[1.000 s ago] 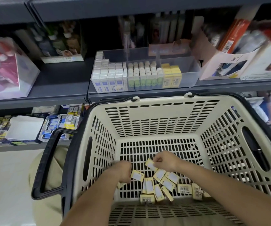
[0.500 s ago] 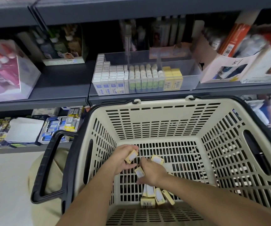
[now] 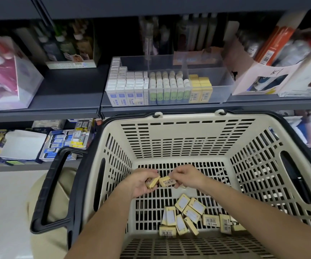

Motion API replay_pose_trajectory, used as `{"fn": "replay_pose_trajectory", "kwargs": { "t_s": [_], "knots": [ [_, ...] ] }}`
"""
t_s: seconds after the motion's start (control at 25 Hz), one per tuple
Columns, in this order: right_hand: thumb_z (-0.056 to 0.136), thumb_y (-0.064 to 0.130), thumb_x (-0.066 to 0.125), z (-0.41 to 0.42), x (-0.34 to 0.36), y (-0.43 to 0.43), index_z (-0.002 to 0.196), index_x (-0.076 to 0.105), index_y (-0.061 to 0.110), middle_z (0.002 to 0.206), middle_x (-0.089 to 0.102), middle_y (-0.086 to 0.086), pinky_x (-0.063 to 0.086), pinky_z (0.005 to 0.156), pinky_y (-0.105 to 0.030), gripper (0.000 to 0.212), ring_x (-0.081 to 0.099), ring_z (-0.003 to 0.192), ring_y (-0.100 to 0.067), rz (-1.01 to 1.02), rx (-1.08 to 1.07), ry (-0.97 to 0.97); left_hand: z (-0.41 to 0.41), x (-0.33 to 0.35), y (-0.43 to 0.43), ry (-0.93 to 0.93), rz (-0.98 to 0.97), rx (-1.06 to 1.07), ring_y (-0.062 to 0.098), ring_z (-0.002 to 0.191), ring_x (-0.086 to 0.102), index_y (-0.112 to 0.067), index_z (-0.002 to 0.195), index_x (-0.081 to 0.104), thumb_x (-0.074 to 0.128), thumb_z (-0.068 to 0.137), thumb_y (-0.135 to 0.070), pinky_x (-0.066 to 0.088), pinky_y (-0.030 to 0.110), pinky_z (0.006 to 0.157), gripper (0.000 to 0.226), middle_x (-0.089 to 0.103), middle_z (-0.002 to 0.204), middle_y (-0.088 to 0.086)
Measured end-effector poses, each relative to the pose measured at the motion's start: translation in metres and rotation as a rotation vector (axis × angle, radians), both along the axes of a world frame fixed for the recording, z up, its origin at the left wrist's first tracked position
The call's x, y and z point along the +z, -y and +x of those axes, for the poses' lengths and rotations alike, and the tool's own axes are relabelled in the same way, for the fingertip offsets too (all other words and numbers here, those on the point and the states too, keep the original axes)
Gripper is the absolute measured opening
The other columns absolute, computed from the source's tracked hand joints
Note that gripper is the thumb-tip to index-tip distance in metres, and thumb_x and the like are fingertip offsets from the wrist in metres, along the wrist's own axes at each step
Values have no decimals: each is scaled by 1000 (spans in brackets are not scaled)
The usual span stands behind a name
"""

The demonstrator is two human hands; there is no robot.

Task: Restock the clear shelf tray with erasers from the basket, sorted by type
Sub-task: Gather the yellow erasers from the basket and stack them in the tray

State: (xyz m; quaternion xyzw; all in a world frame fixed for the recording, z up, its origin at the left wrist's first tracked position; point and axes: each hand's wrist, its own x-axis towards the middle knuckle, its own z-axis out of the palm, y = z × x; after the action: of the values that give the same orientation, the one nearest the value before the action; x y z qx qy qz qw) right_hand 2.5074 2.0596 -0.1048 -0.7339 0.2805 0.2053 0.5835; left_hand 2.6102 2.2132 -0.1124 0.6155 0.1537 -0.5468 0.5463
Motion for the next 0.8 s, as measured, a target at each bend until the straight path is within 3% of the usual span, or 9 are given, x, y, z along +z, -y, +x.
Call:
{"fn": "replay_pose_trajectory", "kwargs": {
  "t_s": [0.16, 0.4, 0.52, 0.6, 0.72, 0.8],
  "knots": [
    [93, 36, 52, 2, 7, 5, 76, 62, 12, 62, 59, 1, 33, 51, -19, 31, 47, 48, -3, -10, 37, -26, 0, 2, 3, 37, -50, -18, 22, 77, 66, -2, 104, 60, 64, 81, 6, 54, 29, 64, 25, 67, 92, 16],
    [92, 24, 57, 7, 12, 2, 81, 62, 15, 66, 64, 5, 40, 51, -19, 15, 59, 52, 1, 45, -7, 60, -2, 10, 10, 47, -116, -30, 31, 92, 65, -10, 103, 66, 54, 91, -3, 55, 51, 76, 18, 66, 99, 16],
    [88, 12, 61, 9, 12, 2, 86, 60, 11, 75, 67, -4, 50, 55, -16, 3, 64, 58, -3, 112, -117, 110, -3, 11, 13, 25, -143, 6, 28, 90, 66, -8, 108, 65, 56, 91, -8, 54, 47, 82, 19, 67, 96, 14],
    [87, 6, 62, 9, 10, 4, 94, 58, 6, 78, 67, -7, 52, 59, -15, 9, 65, 61, -6, 141, -168, 127, -5, 13, 13, -22, -161, -28, 25, 88, 68, -5, 111, 61, 60, 89, -12, 54, 41, 83, 22, 71, 91, 13],
    [89, 9, 59, 8, 8, 11, 96, 61, 3, 83, 67, -8, 54, 63, -16, 9, 67, 68, -7, 140, -166, 117, -6, 12, 10, -73, -180, -42, 26, 91, 68, -2, 114, 57, 63, 88, -16, 57, 39, 79, 30, 71, 94, 15],
    [90, 13, 58, 4, 2, 19, 89, 62, 8, 85, 67, -8, 55, 68, -20, 7, 66, 71, -8, 34, -184, 92, -4, 11, 9, -89, -163, -25, 25, 88, 68, -2, 113, 57, 66, 85, -17, 59, 37, 71, 33, 70, 93, 15]
  ]
}}
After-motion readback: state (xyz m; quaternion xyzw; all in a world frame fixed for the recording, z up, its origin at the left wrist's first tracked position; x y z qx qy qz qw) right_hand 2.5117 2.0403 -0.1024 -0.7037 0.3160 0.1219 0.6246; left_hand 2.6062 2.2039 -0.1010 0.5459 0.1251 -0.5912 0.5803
